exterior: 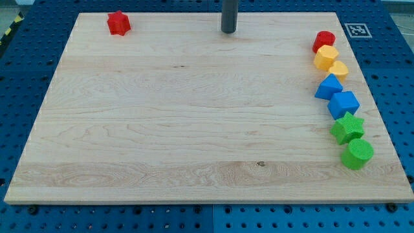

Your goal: Slightly push the red circle and yellow hexagon

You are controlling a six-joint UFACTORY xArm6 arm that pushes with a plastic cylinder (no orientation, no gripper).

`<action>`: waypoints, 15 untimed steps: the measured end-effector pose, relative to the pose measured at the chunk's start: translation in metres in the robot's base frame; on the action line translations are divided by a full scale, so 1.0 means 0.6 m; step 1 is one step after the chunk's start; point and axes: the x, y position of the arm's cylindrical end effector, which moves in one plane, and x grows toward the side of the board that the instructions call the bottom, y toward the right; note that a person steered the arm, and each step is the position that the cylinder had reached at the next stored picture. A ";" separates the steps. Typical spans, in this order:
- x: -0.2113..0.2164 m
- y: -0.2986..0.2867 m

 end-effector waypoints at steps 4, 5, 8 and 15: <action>-0.056 0.145; -0.057 0.190; -0.029 0.422; 0.128 0.426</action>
